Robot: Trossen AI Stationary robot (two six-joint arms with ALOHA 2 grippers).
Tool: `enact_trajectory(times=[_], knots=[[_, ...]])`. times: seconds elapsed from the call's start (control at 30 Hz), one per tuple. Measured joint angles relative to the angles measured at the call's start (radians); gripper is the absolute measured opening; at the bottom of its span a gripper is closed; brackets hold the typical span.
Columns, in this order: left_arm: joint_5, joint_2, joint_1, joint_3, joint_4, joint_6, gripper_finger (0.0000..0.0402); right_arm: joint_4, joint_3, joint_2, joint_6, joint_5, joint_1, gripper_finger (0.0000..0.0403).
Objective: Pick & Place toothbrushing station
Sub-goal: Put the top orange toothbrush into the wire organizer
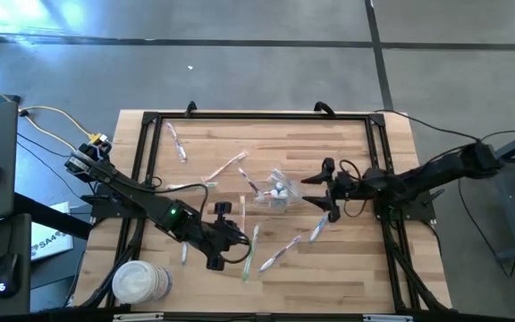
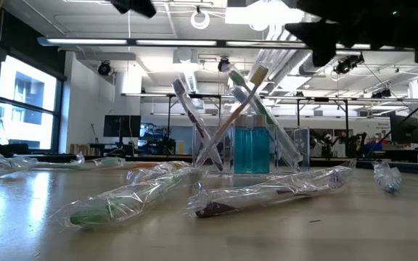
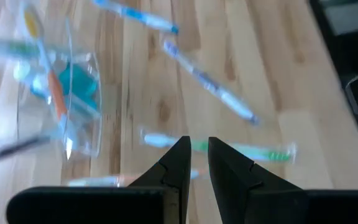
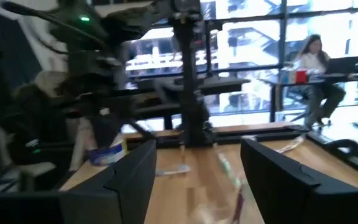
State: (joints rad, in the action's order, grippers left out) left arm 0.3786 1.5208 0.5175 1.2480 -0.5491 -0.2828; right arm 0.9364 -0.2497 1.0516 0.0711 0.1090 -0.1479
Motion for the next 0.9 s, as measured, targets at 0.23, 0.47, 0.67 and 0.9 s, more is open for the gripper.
enact_trajectory(times=[0.23, 0.47, 0.67, 0.9], knots=[[0.083, 0.033, -0.002, 0.0, -0.083, -0.093, 0.0055, -0.144, 0.0, -0.093, 0.087, -0.066, -0.137, 0.0226], [0.211, 0.038, -0.026, 0.0, -0.267, -0.141, 0.0055, -0.137, 0.0, -0.092, 0.042, -0.057, -0.254, 0.0226], [0.191, 0.021, -0.178, 0.0, -0.609, -0.259, 0.0055, -0.13, 0.0, -0.092, 0.037, -0.056, -0.287, 0.0226], [-0.031, 0.019, -0.461, -0.001, -0.671, -0.175, 0.0055, -0.117, 0.0, -0.092, 0.031, -0.058, -0.291, 0.0226]])
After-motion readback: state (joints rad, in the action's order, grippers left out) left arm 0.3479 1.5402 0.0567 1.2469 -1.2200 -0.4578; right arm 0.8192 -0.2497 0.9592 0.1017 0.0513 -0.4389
